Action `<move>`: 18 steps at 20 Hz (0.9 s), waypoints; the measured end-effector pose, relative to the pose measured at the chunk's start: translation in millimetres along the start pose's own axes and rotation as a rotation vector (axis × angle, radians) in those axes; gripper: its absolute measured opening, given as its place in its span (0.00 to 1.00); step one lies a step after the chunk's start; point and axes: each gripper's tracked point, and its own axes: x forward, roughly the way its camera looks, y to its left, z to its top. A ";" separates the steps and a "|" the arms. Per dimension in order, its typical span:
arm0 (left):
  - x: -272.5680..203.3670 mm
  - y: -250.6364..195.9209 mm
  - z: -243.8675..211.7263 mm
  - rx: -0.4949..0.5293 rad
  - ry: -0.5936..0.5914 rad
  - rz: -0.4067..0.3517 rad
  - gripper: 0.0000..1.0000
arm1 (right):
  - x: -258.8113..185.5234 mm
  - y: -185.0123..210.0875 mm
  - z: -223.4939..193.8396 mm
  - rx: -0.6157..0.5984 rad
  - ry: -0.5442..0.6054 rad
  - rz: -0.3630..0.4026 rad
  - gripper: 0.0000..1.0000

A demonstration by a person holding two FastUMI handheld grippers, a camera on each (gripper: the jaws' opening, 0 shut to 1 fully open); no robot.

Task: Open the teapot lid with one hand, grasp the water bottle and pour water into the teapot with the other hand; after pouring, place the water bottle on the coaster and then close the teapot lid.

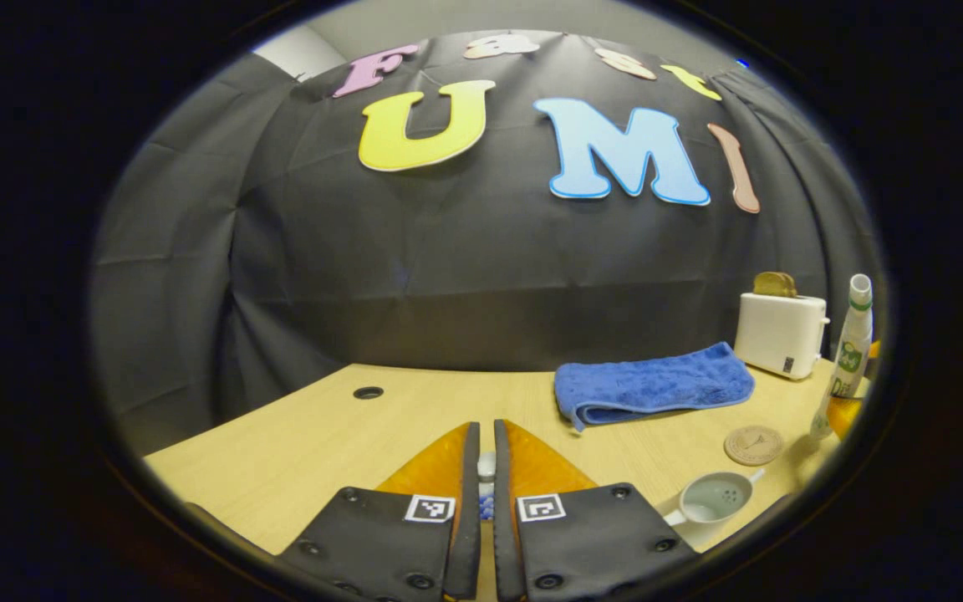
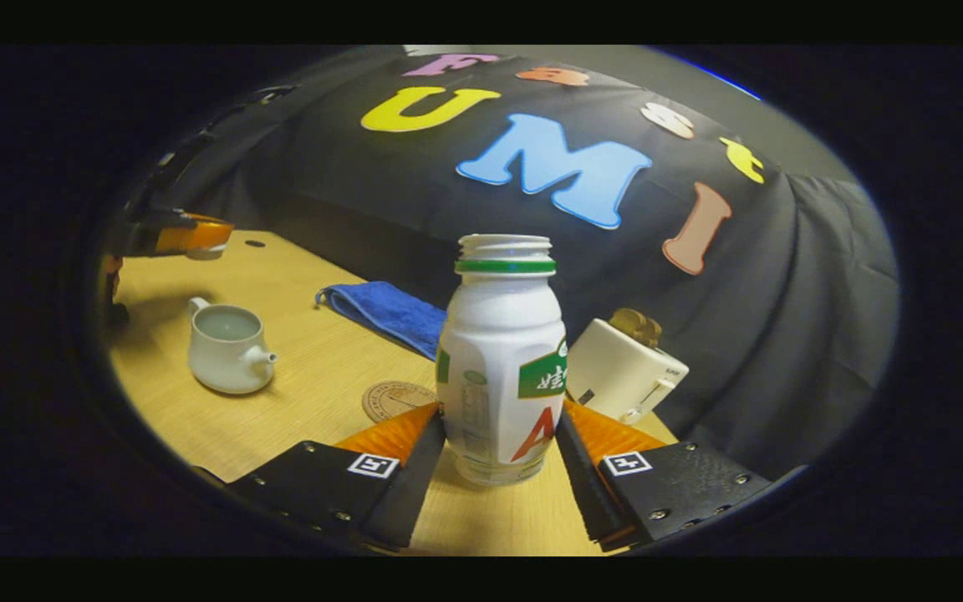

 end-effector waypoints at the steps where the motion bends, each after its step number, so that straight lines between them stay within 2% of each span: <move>1: 0.5 1.8 -0.5 -0.005 0.003 0.002 0.13 | 2.2 1.3 1.6 -0.044 -0.003 -0.003 0.74; 10: 6.1 19.9 -12.3 -0.014 0.030 0.036 0.17 | 12.6 7.5 26.1 -0.513 -0.088 -0.083 0.74; 17: 8.7 25.8 -19.1 -0.015 0.048 0.050 0.17 | 24.8 20.3 39.3 -0.745 -0.140 -0.094 0.74; 18: 8.6 28.4 -19.4 -0.010 0.049 0.055 0.13 | 22.3 21.2 39.8 -0.776 -0.153 -0.099 0.74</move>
